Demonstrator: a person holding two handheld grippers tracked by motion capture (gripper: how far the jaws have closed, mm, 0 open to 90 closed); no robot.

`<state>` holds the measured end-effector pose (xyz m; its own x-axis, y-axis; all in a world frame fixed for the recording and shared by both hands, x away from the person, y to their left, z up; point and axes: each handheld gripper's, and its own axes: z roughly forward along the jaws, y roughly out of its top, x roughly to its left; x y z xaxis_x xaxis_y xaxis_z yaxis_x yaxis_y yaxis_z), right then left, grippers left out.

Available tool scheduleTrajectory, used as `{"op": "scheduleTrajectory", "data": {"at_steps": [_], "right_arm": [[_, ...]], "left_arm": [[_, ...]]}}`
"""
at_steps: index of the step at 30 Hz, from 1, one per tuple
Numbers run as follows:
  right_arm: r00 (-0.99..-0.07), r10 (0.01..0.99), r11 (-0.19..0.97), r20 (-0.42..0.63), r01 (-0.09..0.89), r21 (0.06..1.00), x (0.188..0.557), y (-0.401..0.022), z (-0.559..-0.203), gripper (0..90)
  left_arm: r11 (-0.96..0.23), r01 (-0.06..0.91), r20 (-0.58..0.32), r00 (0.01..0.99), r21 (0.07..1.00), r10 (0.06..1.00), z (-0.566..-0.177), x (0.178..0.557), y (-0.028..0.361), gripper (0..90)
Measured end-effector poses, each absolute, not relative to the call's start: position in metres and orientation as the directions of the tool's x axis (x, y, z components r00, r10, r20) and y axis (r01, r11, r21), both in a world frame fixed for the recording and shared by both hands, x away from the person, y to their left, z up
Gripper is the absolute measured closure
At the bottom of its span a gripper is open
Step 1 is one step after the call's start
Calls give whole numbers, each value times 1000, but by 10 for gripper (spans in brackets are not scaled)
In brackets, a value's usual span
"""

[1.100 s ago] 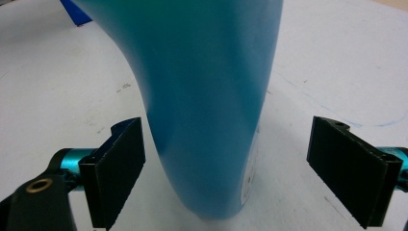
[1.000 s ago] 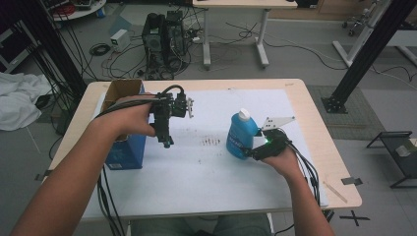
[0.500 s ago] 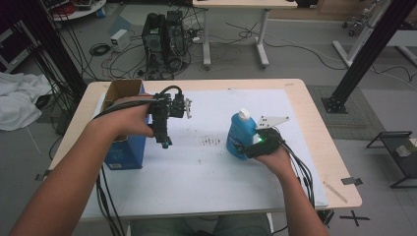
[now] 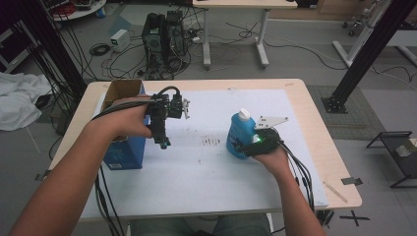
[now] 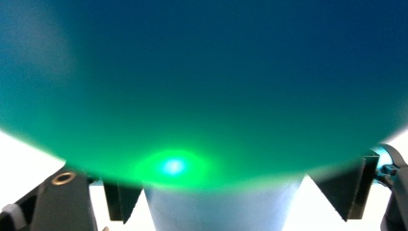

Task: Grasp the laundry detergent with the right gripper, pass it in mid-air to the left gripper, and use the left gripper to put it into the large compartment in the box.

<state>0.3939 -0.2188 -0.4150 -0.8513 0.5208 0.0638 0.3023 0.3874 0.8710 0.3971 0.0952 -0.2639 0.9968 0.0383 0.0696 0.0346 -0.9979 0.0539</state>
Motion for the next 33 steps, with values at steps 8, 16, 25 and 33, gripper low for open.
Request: {"op": "scheduleTrajectory", "data": {"at_steps": [8, 16, 25, 33], "right_arm": [[-847, 528, 386, 65, 308, 869, 394, -218, -416, 251], [-842, 536, 383, 63, 310, 870, 393, -218, -415, 288], [-842, 539, 376, 37, 280, 883, 391, -215, -416, 326], [-839, 542, 370, 33, 275, 887, 390, -215, -416, 385]], "left_arm": [[-998, 35, 68, 997, 43, 38, -264, 398, 94, 17], [-999, 27, 70, 997, 45, 30, -267, 399, 91, 17], [-999, 30, 69, 997, 45, 33, -267, 400, 91, 17], [-999, 29, 63, 997, 45, 32, -268, 400, 91, 17]]}}
